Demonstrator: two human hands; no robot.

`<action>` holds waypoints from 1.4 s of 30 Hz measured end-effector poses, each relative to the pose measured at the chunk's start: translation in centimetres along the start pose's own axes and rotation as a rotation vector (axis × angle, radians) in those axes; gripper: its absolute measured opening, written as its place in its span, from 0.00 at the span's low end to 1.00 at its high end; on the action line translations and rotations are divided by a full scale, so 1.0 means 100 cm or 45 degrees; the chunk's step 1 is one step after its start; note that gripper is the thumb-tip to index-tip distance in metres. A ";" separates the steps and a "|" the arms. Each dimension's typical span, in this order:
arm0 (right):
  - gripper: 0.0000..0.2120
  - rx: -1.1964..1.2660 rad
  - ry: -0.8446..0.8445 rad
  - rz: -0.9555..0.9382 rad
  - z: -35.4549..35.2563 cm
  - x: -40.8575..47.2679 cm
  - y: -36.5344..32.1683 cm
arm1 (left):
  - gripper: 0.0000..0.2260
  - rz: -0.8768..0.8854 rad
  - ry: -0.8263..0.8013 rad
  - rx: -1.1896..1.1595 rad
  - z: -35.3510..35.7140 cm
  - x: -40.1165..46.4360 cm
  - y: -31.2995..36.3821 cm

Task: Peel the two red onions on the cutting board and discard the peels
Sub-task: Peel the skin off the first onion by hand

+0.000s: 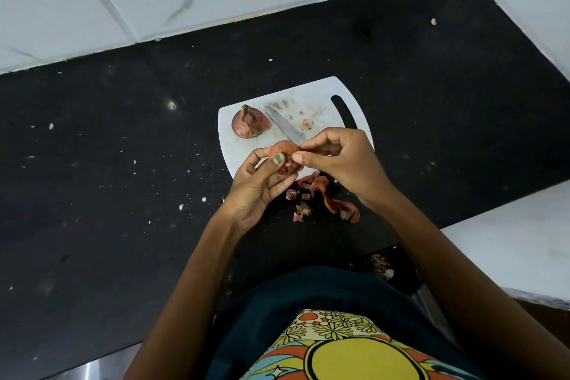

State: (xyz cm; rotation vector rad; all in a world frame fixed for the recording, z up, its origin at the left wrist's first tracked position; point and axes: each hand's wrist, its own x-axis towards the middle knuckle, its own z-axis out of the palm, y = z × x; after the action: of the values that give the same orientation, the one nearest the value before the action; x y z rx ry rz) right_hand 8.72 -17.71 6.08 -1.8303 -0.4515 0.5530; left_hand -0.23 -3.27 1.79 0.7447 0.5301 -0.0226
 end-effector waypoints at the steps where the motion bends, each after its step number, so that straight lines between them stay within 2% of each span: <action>1: 0.09 0.006 -0.003 0.009 0.000 0.000 0.000 | 0.11 0.003 0.003 0.008 0.000 0.000 0.001; 15: 0.04 -0.077 0.121 -0.005 0.001 -0.001 0.006 | 0.10 0.006 0.003 0.074 0.004 0.001 -0.005; 19: 0.03 0.098 0.082 0.099 0.001 -0.002 0.005 | 0.10 0.000 0.016 0.039 0.004 0.000 -0.005; 23: 0.12 0.214 -0.003 0.178 -0.004 -0.003 0.003 | 0.11 -0.007 0.025 -0.008 0.003 -0.001 -0.007; 26: 0.08 0.069 -0.034 0.094 -0.005 -0.006 0.004 | 0.11 -0.002 0.022 -0.025 0.004 -0.002 -0.007; 29: 0.07 -0.002 0.027 0.023 -0.003 -0.010 0.005 | 0.10 0.004 0.009 -0.017 0.006 -0.003 -0.007; 35: 0.05 0.260 0.148 0.155 -0.001 -0.009 0.009 | 0.17 -0.027 -0.027 -0.050 0.008 -0.007 -0.005; 39: 0.05 -0.013 0.205 0.171 -0.003 -0.006 0.028 | 0.16 -0.051 -0.030 -0.072 0.013 -0.010 -0.004; 41: 0.02 -0.183 0.096 0.179 -0.002 -0.006 0.039 | 0.16 -0.049 -0.022 -0.046 0.014 -0.009 -0.005; 42: 0.04 -0.282 0.027 0.165 -0.002 -0.007 0.043 | 0.16 -0.047 -0.015 -0.033 0.014 -0.009 -0.006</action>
State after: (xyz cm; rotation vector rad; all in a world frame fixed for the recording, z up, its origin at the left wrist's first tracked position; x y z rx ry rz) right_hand 8.36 -19.58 2.20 -2.0866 -0.3946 0.5900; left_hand -0.54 -4.75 2.70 0.7088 0.5321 -0.0545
